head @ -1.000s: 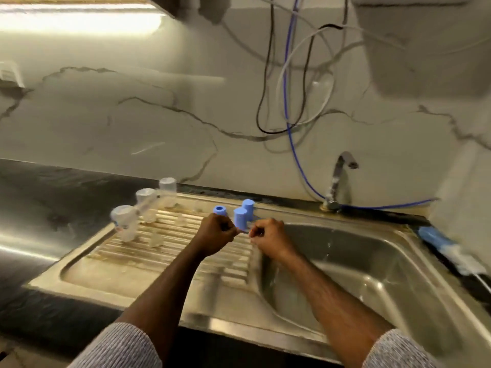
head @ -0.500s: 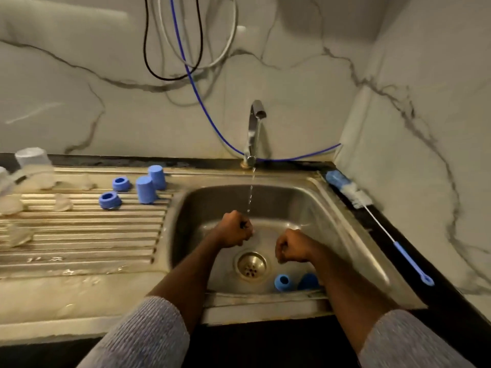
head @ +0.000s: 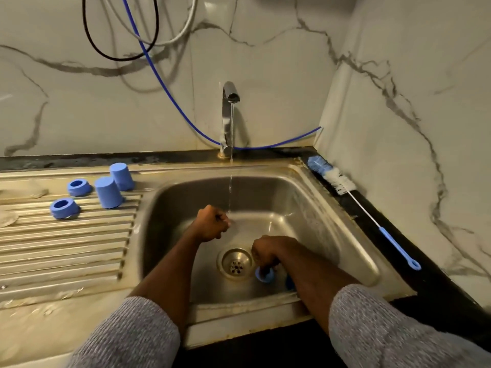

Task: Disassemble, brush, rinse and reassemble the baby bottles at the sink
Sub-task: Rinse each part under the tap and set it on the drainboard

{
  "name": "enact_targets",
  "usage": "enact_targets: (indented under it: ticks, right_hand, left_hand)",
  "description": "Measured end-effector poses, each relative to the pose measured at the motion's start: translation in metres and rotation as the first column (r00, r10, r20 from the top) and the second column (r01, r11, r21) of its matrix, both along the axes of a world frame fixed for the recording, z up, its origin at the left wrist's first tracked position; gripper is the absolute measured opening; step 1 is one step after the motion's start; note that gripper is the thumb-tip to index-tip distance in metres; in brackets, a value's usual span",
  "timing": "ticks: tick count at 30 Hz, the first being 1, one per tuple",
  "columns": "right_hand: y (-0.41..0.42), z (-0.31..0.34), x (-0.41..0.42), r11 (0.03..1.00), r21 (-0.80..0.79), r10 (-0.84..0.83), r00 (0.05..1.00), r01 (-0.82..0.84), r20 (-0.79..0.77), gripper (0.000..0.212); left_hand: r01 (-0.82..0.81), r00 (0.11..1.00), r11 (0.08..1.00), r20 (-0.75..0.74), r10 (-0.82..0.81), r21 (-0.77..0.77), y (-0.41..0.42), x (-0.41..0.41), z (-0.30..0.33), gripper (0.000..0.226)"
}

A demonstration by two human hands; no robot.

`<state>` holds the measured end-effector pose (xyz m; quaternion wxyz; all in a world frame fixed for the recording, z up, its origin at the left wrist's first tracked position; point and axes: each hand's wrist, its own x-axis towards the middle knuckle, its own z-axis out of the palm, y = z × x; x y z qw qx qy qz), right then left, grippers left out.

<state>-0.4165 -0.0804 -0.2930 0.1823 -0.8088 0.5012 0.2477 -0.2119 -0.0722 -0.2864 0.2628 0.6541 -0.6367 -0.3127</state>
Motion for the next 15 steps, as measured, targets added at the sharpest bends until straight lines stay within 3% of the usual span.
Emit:
enact_targets:
  ticks: [3, 5, 7, 9, 11, 13, 15]
  right_hand:
    - [-0.018, 0.000, 0.007, 0.988, -0.018, -0.137, 0.931, 0.152, 0.337, 0.028]
    - [-0.029, 0.003, 0.019, 0.943, 0.041, -0.285, 0.740, 0.330, 0.609, 0.025]
    - [-0.042, 0.007, 0.034, 0.873, 0.168, -0.403, 0.485, 0.458, 0.776, 0.024]
    - [-0.054, 0.012, 0.049, 0.808, 0.307, -0.478, 0.254, 0.503, 0.841, 0.025]
    - [-0.061, 0.014, 0.059, 0.754, 0.419, -0.532, 0.096, 0.506, 0.841, 0.026]
    - [-0.066, 0.009, 0.066, 0.730, 0.461, -0.554, 0.040, 0.505, 0.832, 0.027]
    - [-0.070, 0.001, 0.069, 0.735, 0.465, -0.562, 0.059, 0.493, 0.825, 0.027]
  left_hand:
    - [-0.095, 0.991, 0.995, -0.097, 0.092, -0.033, 0.001, 0.001, 0.003, 0.011]
    - [-0.149, 0.977, 0.988, -0.158, 0.141, -0.036, 0.001, -0.001, 0.004, 0.009]
    - [-0.190, 0.961, 0.982, -0.205, 0.184, -0.011, 0.000, -0.003, 0.003, 0.013]
    - [-0.212, 0.947, 0.977, -0.247, 0.207, 0.005, -0.003, -0.003, 0.002, 0.020]
    - [-0.235, 0.923, 0.972, -0.306, 0.232, 0.028, -0.006, -0.003, 0.000, 0.027]
    - [-0.251, 0.901, 0.967, -0.355, 0.248, 0.039, -0.010, -0.004, -0.002, 0.030]
    - [-0.249, 0.889, 0.968, -0.388, 0.241, 0.031, -0.013, -0.006, -0.003, 0.033]
